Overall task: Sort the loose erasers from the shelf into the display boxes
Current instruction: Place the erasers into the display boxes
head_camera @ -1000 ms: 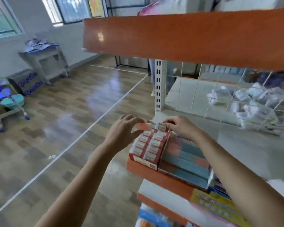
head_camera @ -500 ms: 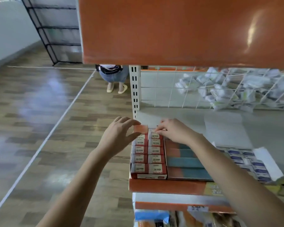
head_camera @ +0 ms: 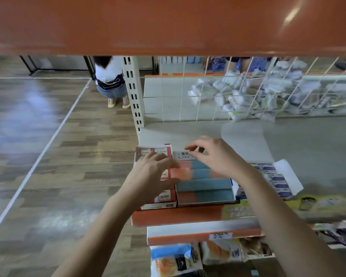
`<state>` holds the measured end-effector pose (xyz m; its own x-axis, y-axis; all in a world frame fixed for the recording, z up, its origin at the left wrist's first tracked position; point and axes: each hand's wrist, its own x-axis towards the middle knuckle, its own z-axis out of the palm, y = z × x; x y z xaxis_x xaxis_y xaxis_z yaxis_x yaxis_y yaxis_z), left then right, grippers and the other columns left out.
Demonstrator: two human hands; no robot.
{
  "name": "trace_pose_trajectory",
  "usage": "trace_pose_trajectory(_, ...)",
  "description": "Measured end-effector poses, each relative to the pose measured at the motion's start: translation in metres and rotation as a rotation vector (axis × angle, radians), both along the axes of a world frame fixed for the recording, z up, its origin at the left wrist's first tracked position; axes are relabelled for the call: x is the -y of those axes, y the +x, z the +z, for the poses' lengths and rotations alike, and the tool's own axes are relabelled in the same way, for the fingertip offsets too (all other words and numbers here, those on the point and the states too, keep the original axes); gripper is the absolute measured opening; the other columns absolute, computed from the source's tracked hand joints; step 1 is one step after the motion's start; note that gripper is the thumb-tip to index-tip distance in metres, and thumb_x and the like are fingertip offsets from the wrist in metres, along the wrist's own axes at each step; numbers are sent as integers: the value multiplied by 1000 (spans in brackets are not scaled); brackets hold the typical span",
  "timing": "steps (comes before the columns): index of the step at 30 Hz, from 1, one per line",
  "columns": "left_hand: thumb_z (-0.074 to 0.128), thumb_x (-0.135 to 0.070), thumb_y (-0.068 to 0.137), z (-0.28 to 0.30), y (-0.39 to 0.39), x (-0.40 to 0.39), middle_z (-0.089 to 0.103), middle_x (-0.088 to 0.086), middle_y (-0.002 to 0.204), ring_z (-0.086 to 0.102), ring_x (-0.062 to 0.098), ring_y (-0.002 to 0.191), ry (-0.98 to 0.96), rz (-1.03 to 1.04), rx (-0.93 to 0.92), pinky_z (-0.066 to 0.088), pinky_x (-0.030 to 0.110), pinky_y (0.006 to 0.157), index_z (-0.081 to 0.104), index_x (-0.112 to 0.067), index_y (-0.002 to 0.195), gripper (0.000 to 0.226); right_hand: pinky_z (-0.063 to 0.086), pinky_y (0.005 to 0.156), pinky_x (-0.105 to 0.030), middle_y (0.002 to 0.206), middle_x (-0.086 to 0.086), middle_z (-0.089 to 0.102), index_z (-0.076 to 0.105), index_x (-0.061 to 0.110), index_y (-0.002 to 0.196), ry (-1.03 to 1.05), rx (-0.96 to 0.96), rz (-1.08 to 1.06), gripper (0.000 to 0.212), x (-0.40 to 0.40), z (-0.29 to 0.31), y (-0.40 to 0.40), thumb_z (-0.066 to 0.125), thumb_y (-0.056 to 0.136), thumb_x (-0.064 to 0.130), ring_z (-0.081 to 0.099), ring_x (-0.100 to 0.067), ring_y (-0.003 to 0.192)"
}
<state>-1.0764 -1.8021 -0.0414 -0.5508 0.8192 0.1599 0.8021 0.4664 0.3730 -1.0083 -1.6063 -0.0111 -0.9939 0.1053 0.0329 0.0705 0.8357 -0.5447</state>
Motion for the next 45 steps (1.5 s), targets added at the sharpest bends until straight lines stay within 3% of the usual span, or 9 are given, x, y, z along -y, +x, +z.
trace_pose_trajectory(3,61,-50,81,-7,20,-10,58,-12,116,45,13,110,-84,-19,28,39,33,95,61,-32,114,37,40,69,-4,107,7,62,63,20,117,10,-3,10,26,-7,-2,17,55,93,22,55,-3,85)
trace_pose_trajectory(8,35,-68,75,-19,41,-14,62,-13,106,50,15,102,-114,5,-26,43,34,86,63,-35,106,53,46,82,-19,104,8,62,63,23,116,-29,-6,20,25,-17,-8,32,56,92,22,57,-6,88)
trace_pose_trajectory(18,44,-58,77,-28,56,-6,62,-11,89,52,18,90,-29,121,-175,45,36,73,68,-29,88,39,38,69,-5,99,8,62,66,22,110,-72,-20,86,20,-19,-19,39,57,91,20,58,-6,84)
trace_pose_trajectory(24,44,-54,80,-22,61,-6,63,-8,94,54,20,92,-55,105,-182,46,39,75,67,-27,90,37,40,70,-9,97,11,59,65,23,110,-63,-5,118,20,-19,-19,44,56,92,22,59,-9,84)
trace_pose_trajectory(29,72,-34,77,-20,65,-27,65,-4,96,56,22,93,-60,25,-169,45,38,75,69,-30,96,19,42,69,-9,101,9,61,64,23,112,-41,8,143,22,-23,-21,46,56,92,24,59,-8,84)
trace_pose_trajectory(33,74,-36,75,-17,58,-28,65,-6,95,58,21,92,-133,-24,-148,50,42,75,69,-31,92,18,42,75,-10,106,9,61,64,21,114,-8,6,139,23,-28,-20,49,55,92,23,57,-4,89)
trace_pose_trajectory(37,42,-52,82,1,33,-48,65,-8,104,57,18,100,-131,-123,-96,49,39,82,67,-34,104,38,40,90,-22,112,3,60,64,18,115,107,-48,5,25,-42,-18,53,56,92,23,51,-10,105)
trace_pose_trajectory(40,44,-49,83,22,21,-105,69,-2,96,63,26,91,-101,-210,-193,52,40,76,69,-27,102,38,37,99,-31,120,-1,56,60,15,120,195,-78,-133,29,-74,-11,68,55,92,22,45,-17,116)
trace_pose_trajectory(45,44,-49,92,48,64,-243,54,-3,124,47,20,117,-282,-372,-302,41,35,95,48,-31,128,41,28,101,-25,132,-2,49,53,20,128,285,37,-400,33,-159,-4,137,50,95,24,39,-19,126)
